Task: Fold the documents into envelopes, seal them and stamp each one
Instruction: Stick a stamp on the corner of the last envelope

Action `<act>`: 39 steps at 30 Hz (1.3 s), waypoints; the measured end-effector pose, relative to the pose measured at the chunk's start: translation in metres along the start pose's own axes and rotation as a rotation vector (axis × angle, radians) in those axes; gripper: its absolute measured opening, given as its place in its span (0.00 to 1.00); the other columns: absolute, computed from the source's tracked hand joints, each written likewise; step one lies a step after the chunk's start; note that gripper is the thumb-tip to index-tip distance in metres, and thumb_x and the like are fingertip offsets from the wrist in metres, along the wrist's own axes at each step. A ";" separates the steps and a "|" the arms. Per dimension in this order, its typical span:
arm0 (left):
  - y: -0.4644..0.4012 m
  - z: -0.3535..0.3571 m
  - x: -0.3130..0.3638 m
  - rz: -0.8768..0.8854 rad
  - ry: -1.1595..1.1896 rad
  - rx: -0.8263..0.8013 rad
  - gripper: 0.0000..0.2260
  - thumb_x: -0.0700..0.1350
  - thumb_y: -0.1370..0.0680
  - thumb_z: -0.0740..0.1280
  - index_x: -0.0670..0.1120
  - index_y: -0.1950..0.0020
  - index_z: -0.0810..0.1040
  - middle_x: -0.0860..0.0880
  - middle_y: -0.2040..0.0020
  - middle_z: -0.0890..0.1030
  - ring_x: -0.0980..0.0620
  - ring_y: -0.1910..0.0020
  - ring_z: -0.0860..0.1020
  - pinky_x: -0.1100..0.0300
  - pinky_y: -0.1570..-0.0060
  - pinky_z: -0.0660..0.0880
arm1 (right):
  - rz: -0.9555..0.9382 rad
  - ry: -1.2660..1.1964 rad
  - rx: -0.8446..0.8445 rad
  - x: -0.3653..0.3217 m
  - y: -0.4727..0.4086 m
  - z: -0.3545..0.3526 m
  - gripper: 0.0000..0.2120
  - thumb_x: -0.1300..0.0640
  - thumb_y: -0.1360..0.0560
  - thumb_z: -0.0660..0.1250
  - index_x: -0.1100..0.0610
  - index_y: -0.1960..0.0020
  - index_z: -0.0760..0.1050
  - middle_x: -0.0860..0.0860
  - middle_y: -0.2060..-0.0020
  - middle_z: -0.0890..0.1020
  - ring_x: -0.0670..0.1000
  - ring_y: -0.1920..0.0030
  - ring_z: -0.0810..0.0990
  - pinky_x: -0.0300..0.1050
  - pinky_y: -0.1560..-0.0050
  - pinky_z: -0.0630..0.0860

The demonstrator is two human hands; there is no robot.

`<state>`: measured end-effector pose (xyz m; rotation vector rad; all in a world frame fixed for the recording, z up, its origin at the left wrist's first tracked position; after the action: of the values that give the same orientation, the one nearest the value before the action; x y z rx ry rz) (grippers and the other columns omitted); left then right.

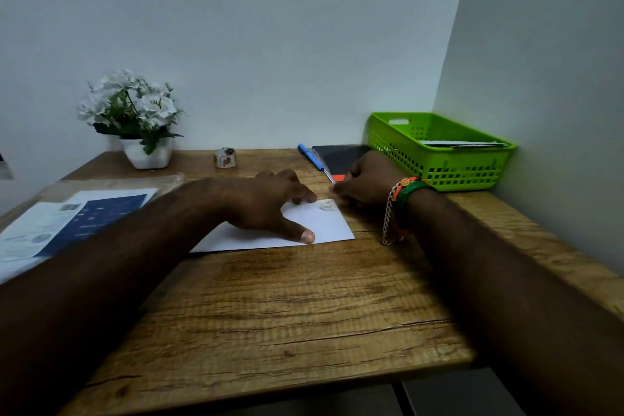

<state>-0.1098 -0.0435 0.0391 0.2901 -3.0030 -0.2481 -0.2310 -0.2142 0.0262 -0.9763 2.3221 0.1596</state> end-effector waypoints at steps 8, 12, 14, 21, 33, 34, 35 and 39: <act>0.000 0.000 0.001 0.005 -0.001 0.004 0.36 0.67 0.26 0.67 0.57 0.21 0.64 0.52 0.29 0.67 0.49 0.31 0.67 0.51 0.31 0.68 | -0.044 0.143 -0.008 -0.007 0.007 0.012 0.15 0.43 0.36 0.76 0.55 0.67 0.81 0.51 0.69 0.81 0.53 0.61 0.83 0.41 0.66 0.70; 0.002 0.000 0.003 -0.003 -0.024 -0.003 0.35 0.67 0.25 0.67 0.57 0.21 0.63 0.52 0.27 0.65 0.48 0.29 0.65 0.50 0.29 0.67 | -0.070 0.149 -0.096 -0.009 0.010 0.008 0.18 0.41 0.34 0.76 0.55 0.68 0.81 0.50 0.69 0.81 0.51 0.62 0.81 0.44 0.61 0.75; 0.003 -0.001 0.004 -0.008 -0.051 -0.009 0.35 0.67 0.24 0.66 0.56 0.20 0.63 0.51 0.26 0.64 0.47 0.28 0.64 0.49 0.28 0.65 | -0.077 0.122 -0.160 -0.009 0.012 0.006 0.19 0.40 0.34 0.77 0.56 0.65 0.82 0.51 0.69 0.81 0.50 0.64 0.79 0.44 0.62 0.74; 0.003 -0.002 0.005 -0.018 -0.059 -0.018 0.35 0.67 0.24 0.65 0.56 0.20 0.62 0.51 0.26 0.64 0.47 0.28 0.63 0.49 0.29 0.65 | -0.105 0.093 -0.229 -0.009 0.012 0.005 0.19 0.41 0.32 0.77 0.54 0.69 0.78 0.45 0.77 0.76 0.46 0.69 0.75 0.40 0.65 0.70; 0.002 0.000 0.004 -0.016 -0.038 -0.011 0.36 0.68 0.25 0.65 0.58 0.20 0.62 0.52 0.26 0.64 0.48 0.28 0.64 0.47 0.28 0.66 | -0.063 -0.096 -0.198 -0.003 0.010 -0.005 0.14 0.49 0.29 0.76 0.59 0.64 0.81 0.50 0.72 0.81 0.48 0.71 0.76 0.38 0.66 0.71; 0.002 0.000 0.003 -0.017 -0.037 -0.010 0.36 0.68 0.25 0.66 0.58 0.20 0.62 0.52 0.26 0.64 0.48 0.28 0.64 0.48 0.28 0.66 | -0.065 -0.074 -0.164 -0.003 0.009 -0.001 0.16 0.48 0.30 0.77 0.58 0.68 0.79 0.50 0.74 0.80 0.48 0.72 0.75 0.38 0.67 0.70; 0.002 0.000 0.002 -0.019 -0.032 -0.009 0.36 0.69 0.25 0.66 0.59 0.20 0.62 0.52 0.27 0.65 0.48 0.28 0.64 0.47 0.28 0.66 | -0.074 -0.035 -0.143 -0.005 0.009 0.003 0.18 0.46 0.31 0.77 0.56 0.71 0.77 0.49 0.76 0.79 0.48 0.73 0.74 0.39 0.68 0.70; 0.001 0.001 0.003 -0.017 -0.031 -0.003 0.36 0.68 0.25 0.66 0.58 0.20 0.63 0.52 0.27 0.65 0.47 0.28 0.64 0.46 0.27 0.65 | -0.110 0.092 -0.179 -0.008 0.012 0.004 0.20 0.41 0.33 0.78 0.55 0.70 0.77 0.48 0.75 0.78 0.47 0.70 0.75 0.40 0.66 0.70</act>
<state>-0.1127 -0.0424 0.0390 0.3148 -3.0316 -0.2615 -0.2327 -0.1993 0.0264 -1.2205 2.3609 0.2873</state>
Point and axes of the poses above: each hand's wrist, its own y-axis away from the middle knuckle, its own z-axis out of the palm, x = y × z, the point moved 1 cm from there along -y, towards the middle knuckle
